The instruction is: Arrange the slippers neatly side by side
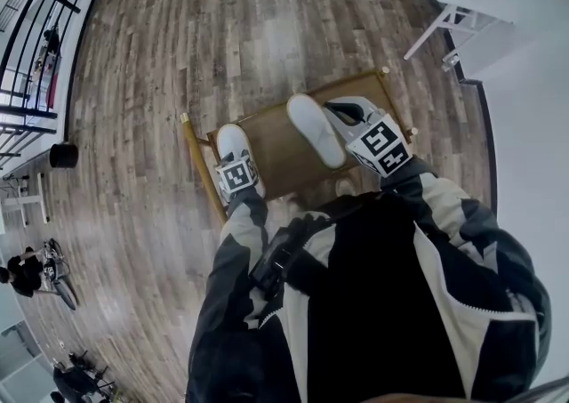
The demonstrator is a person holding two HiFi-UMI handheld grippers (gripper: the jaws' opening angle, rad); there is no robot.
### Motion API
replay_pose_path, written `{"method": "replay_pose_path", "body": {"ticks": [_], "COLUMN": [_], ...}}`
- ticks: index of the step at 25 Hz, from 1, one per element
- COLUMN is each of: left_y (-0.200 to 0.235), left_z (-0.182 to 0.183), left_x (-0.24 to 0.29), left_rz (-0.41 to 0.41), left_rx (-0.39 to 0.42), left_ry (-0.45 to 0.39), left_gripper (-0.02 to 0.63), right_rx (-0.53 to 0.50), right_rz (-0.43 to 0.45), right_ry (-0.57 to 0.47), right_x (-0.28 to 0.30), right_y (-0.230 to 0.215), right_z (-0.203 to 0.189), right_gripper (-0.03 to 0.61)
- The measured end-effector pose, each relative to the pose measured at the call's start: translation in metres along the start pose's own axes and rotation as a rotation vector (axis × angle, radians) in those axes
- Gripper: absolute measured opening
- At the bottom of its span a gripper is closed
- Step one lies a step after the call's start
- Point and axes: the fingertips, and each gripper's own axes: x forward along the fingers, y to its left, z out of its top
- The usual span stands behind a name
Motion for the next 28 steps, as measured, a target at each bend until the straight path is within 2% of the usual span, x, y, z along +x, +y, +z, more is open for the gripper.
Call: {"method": "replay_pose_path", "body": {"ticks": [4, 8, 11, 16, 21, 24, 28], "left_y": [-0.001, -0.014, -0.031, -0.067, -0.113, -0.130, -0.141], "left_z": [0.008, 0.031, 0.059, 0.128, 0.175, 0.185, 0.181], "left_x": [-0.007, -0.029, -0.054, -0.124, -0.202, -0.237, -0.258], "left_rz": [-0.001, -0.010, -0.027, -0.070, -0.193, -0.277, -0.329], "left_rx": [0.020, 0.123, 0.203, 0.280, 0.343, 0.350, 0.371], "left_ry": [-0.034, -0.095, -0.205, -0.476, -0.685, -0.756, -0.764], "left_gripper": [0.183, 0.142, 0.093, 0.018, 0.012, 0.014, 0.015], "right_rx": [-0.006, -0.005, -0.002, 0.016, 0.058, 0.057, 0.033], "right_rz": [0.016, 0.028, 0.042, 0.071, 0.105, 0.121, 0.099], "right_ry": [-0.003, -0.010, -0.009, -0.065, -0.138, -0.193, -0.244], "right_x": [0.004, 0.011, 0.016, 0.014, 0.004, -0.003, -0.013], "right_y": [0.005, 0.011, 0.016, 0.027, 0.037, 0.044, 0.051], "right_z": [0.001, 0.005, 0.005, 0.027, 0.058, 0.078, 0.096], "right_gripper": [0.005, 0.005, 0.005, 0.005, 0.005, 0.005, 0.003]}}
